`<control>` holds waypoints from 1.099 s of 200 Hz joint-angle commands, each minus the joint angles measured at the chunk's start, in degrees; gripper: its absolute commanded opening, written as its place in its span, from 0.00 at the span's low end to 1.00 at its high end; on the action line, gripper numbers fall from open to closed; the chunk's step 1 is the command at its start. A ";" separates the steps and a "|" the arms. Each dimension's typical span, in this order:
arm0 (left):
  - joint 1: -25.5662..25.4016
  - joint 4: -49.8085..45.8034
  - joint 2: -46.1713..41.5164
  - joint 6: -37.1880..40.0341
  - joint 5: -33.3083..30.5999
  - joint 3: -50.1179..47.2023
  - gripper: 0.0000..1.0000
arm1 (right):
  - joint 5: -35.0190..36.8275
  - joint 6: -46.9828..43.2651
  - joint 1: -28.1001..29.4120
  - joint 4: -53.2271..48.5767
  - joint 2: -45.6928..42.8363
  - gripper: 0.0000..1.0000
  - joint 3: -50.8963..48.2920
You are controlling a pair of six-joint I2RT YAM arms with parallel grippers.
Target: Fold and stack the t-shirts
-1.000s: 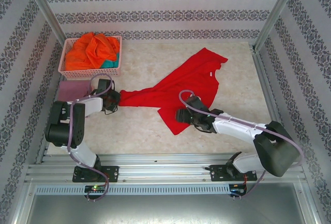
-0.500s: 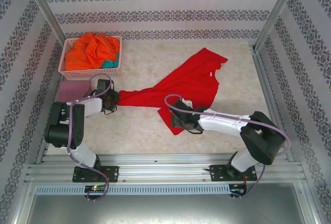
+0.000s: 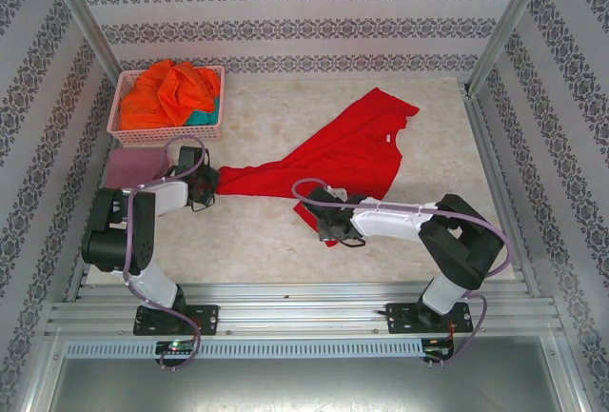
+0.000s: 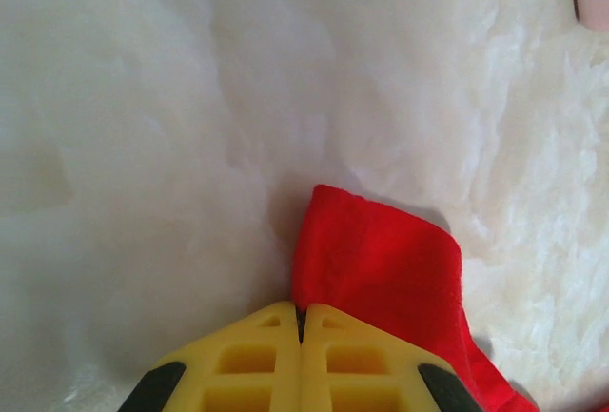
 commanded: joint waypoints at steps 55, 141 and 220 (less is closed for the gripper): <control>1.33 4.46 -8.96 2.10 -4.27 1.11 0.00 | 24.28 -8.30 -1.40 -5.13 -21.74 0.00 -3.44; 2.44 2.59 -27.27 18.56 -16.53 14.95 0.00 | 28.32 -44.47 -16.02 12.28 -48.37 0.00 7.86; 2.29 -5.64 -29.67 21.51 -8.94 28.91 0.00 | 16.89 -54.49 -22.56 5.02 -44.58 0.00 31.50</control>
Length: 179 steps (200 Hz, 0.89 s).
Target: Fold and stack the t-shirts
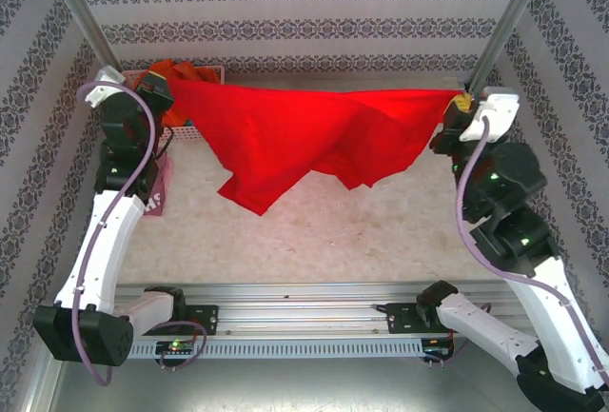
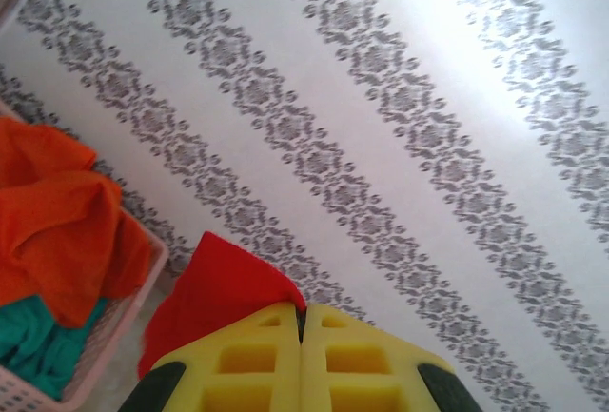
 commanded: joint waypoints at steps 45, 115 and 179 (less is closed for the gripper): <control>-1.28 -6.68 7.75 4.09 5.10 10.00 0.00 | -7.91 -2.77 -10.21 -7.35 13.68 0.00 12.24; -1.78 -1.69 32.05 1.19 6.99 25.79 0.00 | -24.09 7.35 -25.16 1.74 34.34 0.00 17.63; -1.69 -16.96 57.31 0.01 11.68 73.05 0.00 | -29.43 7.30 -26.58 5.69 50.89 0.00 43.52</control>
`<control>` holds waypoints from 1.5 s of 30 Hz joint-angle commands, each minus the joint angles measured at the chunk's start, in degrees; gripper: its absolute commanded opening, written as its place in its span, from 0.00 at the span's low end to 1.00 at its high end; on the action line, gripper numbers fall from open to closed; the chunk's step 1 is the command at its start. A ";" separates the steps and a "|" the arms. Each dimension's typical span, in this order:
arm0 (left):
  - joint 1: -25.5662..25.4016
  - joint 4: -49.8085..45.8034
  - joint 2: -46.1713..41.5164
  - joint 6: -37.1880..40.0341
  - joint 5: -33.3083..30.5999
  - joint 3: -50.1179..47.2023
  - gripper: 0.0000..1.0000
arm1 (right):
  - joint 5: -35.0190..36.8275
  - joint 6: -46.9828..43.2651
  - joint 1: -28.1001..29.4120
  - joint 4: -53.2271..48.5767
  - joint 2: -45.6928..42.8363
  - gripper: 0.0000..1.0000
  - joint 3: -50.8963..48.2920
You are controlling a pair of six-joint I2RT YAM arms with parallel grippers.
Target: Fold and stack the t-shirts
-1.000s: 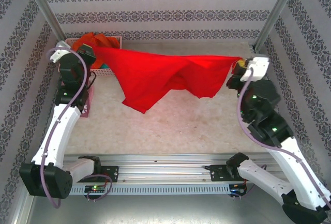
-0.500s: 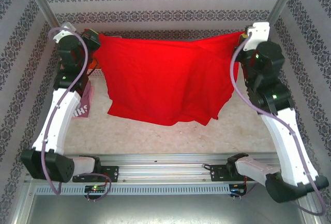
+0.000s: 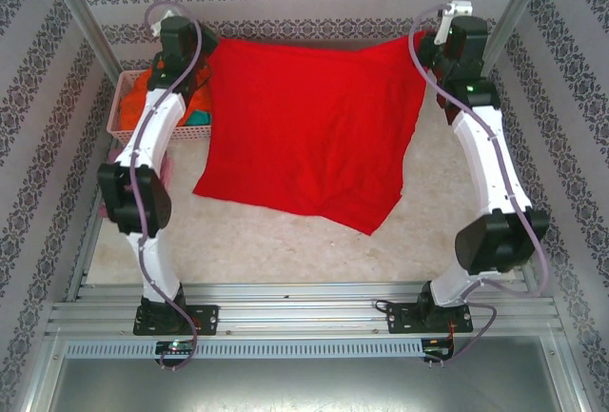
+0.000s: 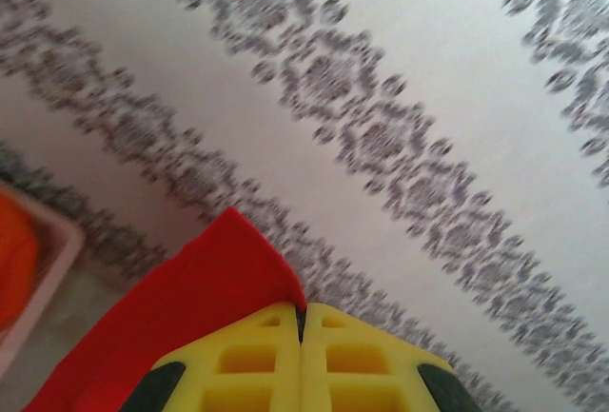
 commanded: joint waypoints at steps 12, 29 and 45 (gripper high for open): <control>0.39 -13.95 -0.97 4.70 1.27 35.43 0.00 | -5.92 -2.99 -2.03 -4.35 5.52 0.00 43.73; -4.33 15.15 -37.96 -5.24 5.48 -59.63 0.00 | -14.41 13.18 -2.11 10.73 -42.70 0.00 -51.97; -4.53 15.73 -39.07 -9.02 -0.90 -86.68 0.00 | -12.19 48.75 6.26 -3.77 -51.40 0.00 -88.90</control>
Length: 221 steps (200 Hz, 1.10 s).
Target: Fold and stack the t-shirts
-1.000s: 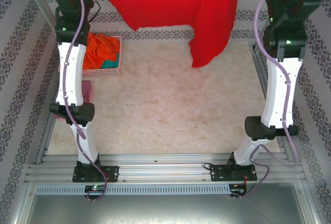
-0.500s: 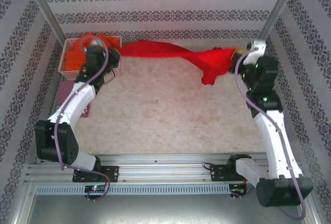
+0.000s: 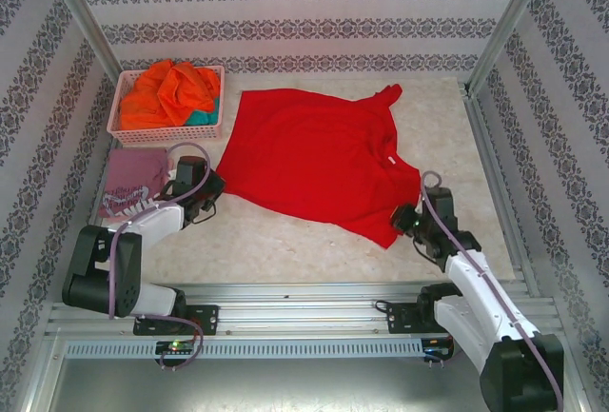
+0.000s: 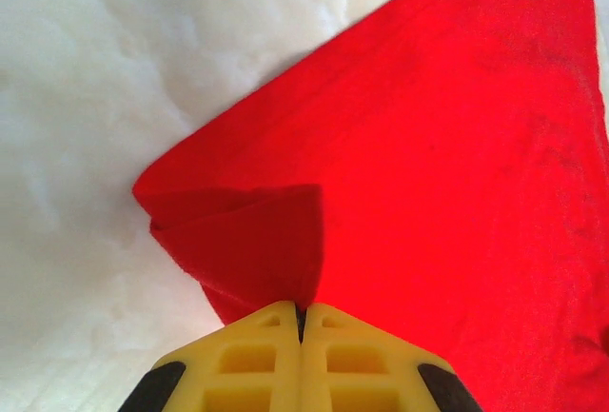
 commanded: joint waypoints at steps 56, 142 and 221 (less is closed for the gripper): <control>0.48 -0.28 -2.17 0.78 -6.60 -4.80 0.01 | 5.64 14.01 3.66 -8.03 -4.35 0.00 -4.93; 1.99 -4.74 -5.46 4.83 -8.65 -3.88 0.60 | 8.65 12.44 6.61 -21.94 -17.39 0.64 -1.56; -10.43 -2.39 5.42 22.22 -9.63 13.61 0.98 | 17.72 -10.44 4.80 3.42 10.32 0.75 15.95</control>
